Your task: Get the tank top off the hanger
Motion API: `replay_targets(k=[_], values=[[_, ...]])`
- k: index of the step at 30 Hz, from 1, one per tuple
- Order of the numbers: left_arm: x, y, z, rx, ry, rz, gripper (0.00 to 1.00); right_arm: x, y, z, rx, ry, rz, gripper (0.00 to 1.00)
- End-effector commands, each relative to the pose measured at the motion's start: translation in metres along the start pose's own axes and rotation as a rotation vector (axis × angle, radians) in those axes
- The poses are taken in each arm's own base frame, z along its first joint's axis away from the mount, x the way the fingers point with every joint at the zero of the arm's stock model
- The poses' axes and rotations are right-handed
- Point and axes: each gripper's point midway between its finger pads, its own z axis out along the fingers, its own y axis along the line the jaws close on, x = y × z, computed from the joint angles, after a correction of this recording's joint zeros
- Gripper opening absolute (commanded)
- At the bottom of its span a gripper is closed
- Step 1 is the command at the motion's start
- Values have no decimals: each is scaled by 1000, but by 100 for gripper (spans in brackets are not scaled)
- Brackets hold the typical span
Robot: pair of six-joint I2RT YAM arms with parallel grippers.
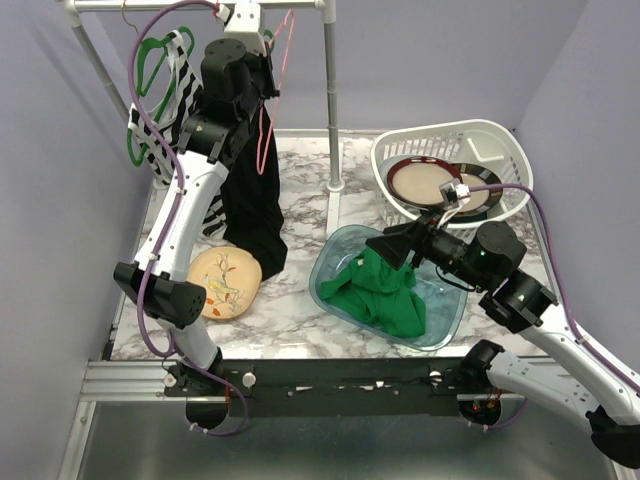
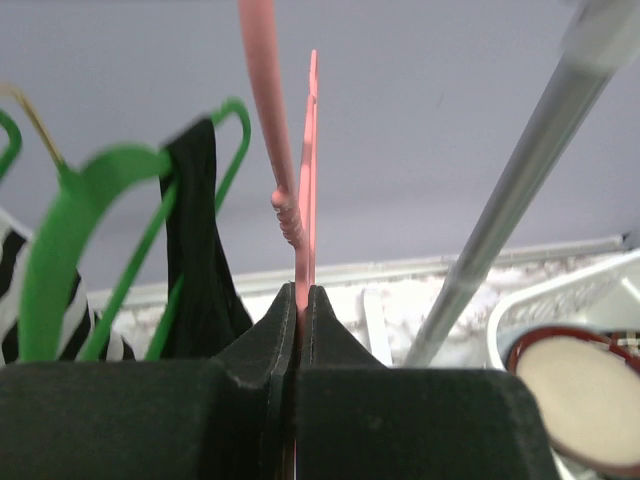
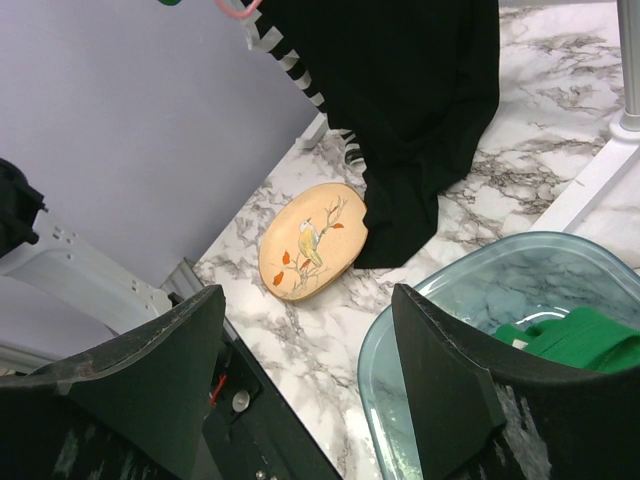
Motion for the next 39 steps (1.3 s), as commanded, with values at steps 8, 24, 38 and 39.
replay_targets(k=[8,24,38,39], values=[[-8,0,37,-27,-28,68,0,-7,8,0,-26,-8,-8,75],[22,-9,62,21,26,119,30,3,-1,8,4,18,1,75],[-31,-11,-39,112,-10,103,99,6,1,7,-14,24,13,75],[-24,-11,-43,124,14,108,99,8,0,7,-13,28,14,75]])
